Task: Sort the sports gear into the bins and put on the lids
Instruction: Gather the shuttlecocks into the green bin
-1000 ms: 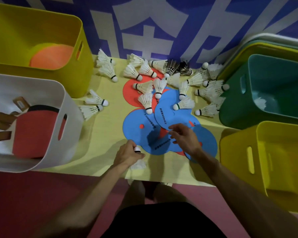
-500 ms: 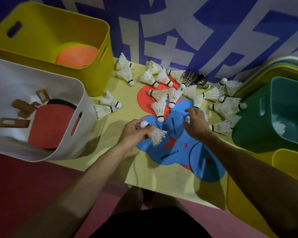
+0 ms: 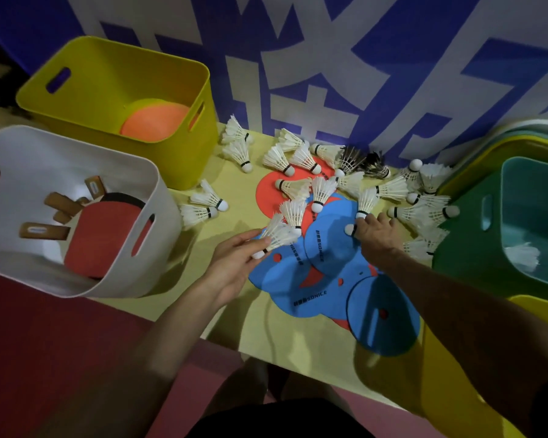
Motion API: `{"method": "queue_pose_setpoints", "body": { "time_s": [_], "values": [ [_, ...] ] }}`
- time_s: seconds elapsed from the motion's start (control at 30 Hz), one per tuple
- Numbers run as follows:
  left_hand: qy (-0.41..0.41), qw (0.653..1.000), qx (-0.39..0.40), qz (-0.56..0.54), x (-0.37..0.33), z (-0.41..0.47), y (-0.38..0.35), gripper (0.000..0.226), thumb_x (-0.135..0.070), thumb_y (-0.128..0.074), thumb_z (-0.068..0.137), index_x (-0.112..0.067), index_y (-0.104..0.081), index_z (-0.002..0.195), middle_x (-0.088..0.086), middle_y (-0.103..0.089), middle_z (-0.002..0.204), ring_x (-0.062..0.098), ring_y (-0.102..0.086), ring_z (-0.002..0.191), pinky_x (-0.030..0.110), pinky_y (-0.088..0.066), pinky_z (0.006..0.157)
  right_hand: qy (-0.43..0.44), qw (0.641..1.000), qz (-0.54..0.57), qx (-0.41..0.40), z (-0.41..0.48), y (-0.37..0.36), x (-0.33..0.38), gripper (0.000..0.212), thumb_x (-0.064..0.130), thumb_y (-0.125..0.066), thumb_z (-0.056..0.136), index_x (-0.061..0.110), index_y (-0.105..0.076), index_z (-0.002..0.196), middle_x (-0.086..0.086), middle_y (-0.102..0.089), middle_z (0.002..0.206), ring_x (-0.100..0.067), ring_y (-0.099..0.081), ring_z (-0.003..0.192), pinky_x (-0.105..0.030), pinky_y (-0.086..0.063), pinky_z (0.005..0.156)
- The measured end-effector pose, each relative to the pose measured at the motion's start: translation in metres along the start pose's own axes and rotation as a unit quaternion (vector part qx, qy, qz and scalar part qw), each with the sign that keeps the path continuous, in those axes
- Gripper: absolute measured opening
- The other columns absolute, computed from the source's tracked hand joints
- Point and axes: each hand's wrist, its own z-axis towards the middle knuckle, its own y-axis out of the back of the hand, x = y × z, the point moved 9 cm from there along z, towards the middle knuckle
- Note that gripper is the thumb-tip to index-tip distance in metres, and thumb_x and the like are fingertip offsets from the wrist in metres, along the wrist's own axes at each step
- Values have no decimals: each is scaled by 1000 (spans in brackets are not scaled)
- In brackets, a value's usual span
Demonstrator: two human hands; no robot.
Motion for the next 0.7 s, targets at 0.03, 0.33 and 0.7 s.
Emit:
{"method": "queue_pose_setpoints", "body": {
  "time_s": [0.03, 0.33, 0.7],
  "values": [
    [1, 1000, 15, -7, -1, -5, -9, 19, 3, -68, 81, 0, -66, 99, 13, -73, 95, 18, -71, 85, 26, -58, 79, 2, 1000, -17, 6, 1, 1, -1, 43, 25, -49, 93, 16, -39, 133, -8, -45, 134, -28, -38, 126, -44, -30, 108],
    [-13, 994, 104, -5, -3, -30, -78, 26, -19, -58, 91, -2, -65, 110, 9, -69, 100, 19, -67, 95, 24, -56, 82, 22, 943, 333, 6, -20, 46, -28, 45, 29, -66, 82, 10, -56, 122, -14, -56, 123, -29, -55, 108, -27, -42, 81],
    [-85, 971, 155, 164, -15, -49, -226, 9, -16, -67, 86, -10, -67, 93, 2, -63, 80, 12, -59, 76, 23, -48, 69, -50, 674, 725, -132, -88, 111, -183, 17, 18, -64, 88, 10, -68, 102, 0, -63, 81, -10, -54, 70, -22, -44, 61]
  ]
}}
